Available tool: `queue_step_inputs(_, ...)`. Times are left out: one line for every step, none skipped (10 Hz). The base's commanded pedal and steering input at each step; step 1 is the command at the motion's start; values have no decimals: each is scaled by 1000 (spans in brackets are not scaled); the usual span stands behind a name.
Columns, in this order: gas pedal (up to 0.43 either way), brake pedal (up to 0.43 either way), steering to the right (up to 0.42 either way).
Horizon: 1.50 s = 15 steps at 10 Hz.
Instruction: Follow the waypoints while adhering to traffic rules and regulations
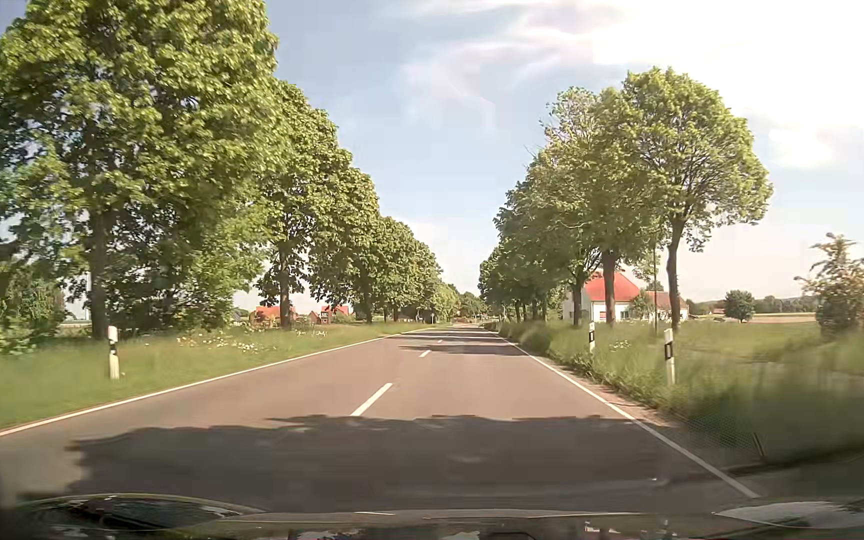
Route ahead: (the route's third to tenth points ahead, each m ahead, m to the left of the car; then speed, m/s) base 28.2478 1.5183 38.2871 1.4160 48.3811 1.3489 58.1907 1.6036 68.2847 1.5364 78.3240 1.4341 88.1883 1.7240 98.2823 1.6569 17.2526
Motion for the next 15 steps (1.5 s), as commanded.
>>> queue_step_inputs(157, 0, -1)
queue_step_inputs(157, 0, 0)
queue_step_inputs(169, 0, 0)
queue_step_inputs(169, 0, 0)
queue_step_inputs(169, 0, 0)
queue_step_inputs(169, 0, 0)
queue_step_inputs(169, 0, 0)
queue_step_inputs(169, 0, 0)
queue_step_inputs(169, 0, 0)
queue_step_inputs(177, 0, 0)
queue_step_inputs(177, 0, -1)
queue_step_inputs(177, 0, -1)
queue_step_inputs(177, 0, 0)
queue_step_inputs(177, 0, 0)
queue_step_inputs(177, 0, 0)
